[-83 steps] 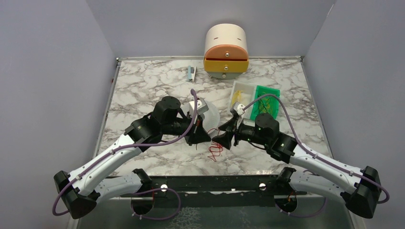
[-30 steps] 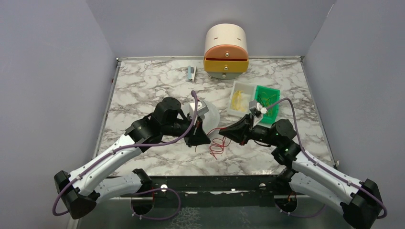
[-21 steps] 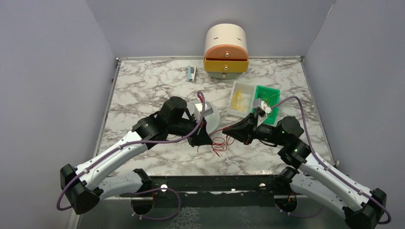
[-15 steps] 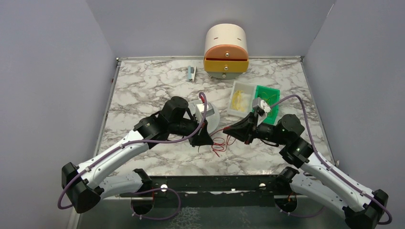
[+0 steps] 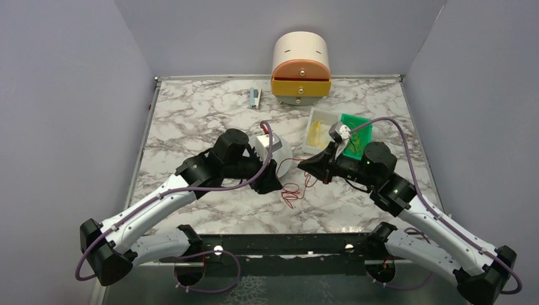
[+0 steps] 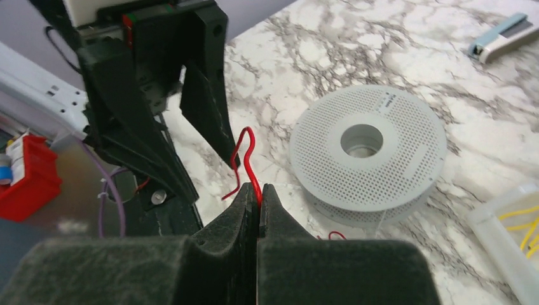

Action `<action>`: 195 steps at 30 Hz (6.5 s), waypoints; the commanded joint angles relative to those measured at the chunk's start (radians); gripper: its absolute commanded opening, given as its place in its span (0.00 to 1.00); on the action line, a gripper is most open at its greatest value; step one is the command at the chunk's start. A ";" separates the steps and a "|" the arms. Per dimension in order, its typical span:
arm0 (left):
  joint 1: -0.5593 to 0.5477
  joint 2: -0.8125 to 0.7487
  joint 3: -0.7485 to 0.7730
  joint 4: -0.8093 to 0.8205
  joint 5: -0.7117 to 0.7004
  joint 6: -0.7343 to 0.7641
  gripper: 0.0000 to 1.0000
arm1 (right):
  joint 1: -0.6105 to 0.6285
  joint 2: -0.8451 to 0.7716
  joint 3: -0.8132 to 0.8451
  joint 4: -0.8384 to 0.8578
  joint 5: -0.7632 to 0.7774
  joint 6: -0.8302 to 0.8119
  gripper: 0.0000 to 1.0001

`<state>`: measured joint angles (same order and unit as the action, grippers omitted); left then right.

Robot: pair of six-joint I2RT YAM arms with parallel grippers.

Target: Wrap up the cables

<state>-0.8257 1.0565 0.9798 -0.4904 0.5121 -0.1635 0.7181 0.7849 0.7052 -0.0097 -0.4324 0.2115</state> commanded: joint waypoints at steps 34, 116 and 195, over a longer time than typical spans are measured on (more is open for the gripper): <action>-0.178 0.309 0.111 0.018 -0.935 0.092 0.74 | -0.023 0.118 0.042 -0.458 0.707 0.379 0.01; -0.319 0.296 0.162 0.058 -1.312 0.012 0.00 | -0.029 -0.175 0.263 -0.549 0.374 0.148 0.01; -0.136 0.030 -0.127 0.203 -0.800 -0.131 0.51 | -0.029 0.335 0.225 -0.148 0.009 0.411 0.01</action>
<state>-0.9710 1.0729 0.8650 -0.3279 -0.3103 -0.3122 0.6872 1.1130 0.9337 -0.2008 -0.3897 0.6140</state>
